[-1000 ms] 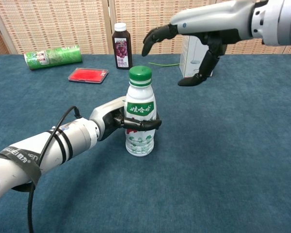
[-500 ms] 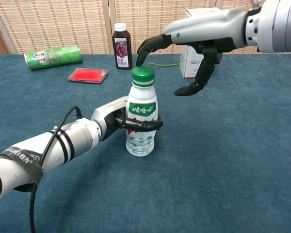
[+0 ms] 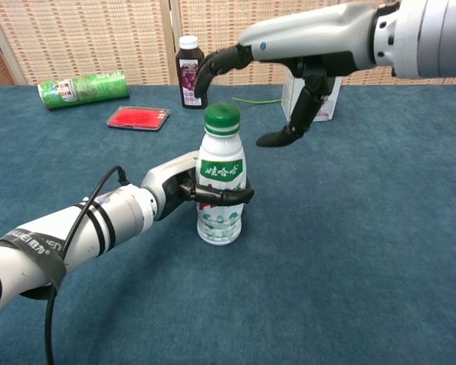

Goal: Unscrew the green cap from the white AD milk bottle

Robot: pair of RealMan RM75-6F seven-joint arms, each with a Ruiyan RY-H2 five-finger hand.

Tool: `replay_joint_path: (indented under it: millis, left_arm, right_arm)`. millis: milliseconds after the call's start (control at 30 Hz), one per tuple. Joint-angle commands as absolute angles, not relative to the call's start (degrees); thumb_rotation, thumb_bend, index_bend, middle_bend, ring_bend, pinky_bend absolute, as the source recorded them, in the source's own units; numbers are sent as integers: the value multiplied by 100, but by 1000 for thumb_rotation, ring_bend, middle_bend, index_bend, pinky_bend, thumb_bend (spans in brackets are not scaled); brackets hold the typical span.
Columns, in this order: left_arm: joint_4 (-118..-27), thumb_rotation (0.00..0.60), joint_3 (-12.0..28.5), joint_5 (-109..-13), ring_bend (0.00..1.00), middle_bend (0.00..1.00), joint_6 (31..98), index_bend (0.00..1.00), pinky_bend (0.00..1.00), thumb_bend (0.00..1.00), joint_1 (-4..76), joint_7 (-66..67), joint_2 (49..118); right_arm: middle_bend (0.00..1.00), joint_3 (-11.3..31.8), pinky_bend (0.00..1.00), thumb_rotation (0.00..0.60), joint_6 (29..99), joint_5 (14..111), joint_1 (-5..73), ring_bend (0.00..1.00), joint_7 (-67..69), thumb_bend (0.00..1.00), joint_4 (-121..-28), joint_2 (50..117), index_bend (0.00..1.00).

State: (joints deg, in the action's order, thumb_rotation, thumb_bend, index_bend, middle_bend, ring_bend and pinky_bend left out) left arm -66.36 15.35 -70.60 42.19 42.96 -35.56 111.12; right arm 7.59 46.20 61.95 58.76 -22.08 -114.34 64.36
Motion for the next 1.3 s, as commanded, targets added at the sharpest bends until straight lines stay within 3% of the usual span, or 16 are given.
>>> replay_joint_path:
  millis: [33,500,1133,1300]
  left_arm:
    - [-6646,600,1535,-7061,312,769,4221,619,56,812,4292,-3557,11107]
    - [-6701,600,1544,-7021,312,768,4228,619,56,810,4273,-3472,11071]
    - [-6717,600,1549,-6997,312,769,4181,619,56,811,4300,-3399,11084]
    - [-6709,600,1558,-6991,313,769,4173,619,56,810,4290,-3426,11066]
  right_arm:
    - [0,807,0,600,4863,6198,5790,0,-2260,243,-11319,6504,158]
    - [0,614,0,600,4757,5805,5813,0,-2623,243,-11395,6397,222]
    - [0,701,0,600,4716,5516,6039,0,-2786,243,-11414,6600,212]
    - [0,741,0,600,4763,5484,6132,0,-2878,243,-11377,6761,250]
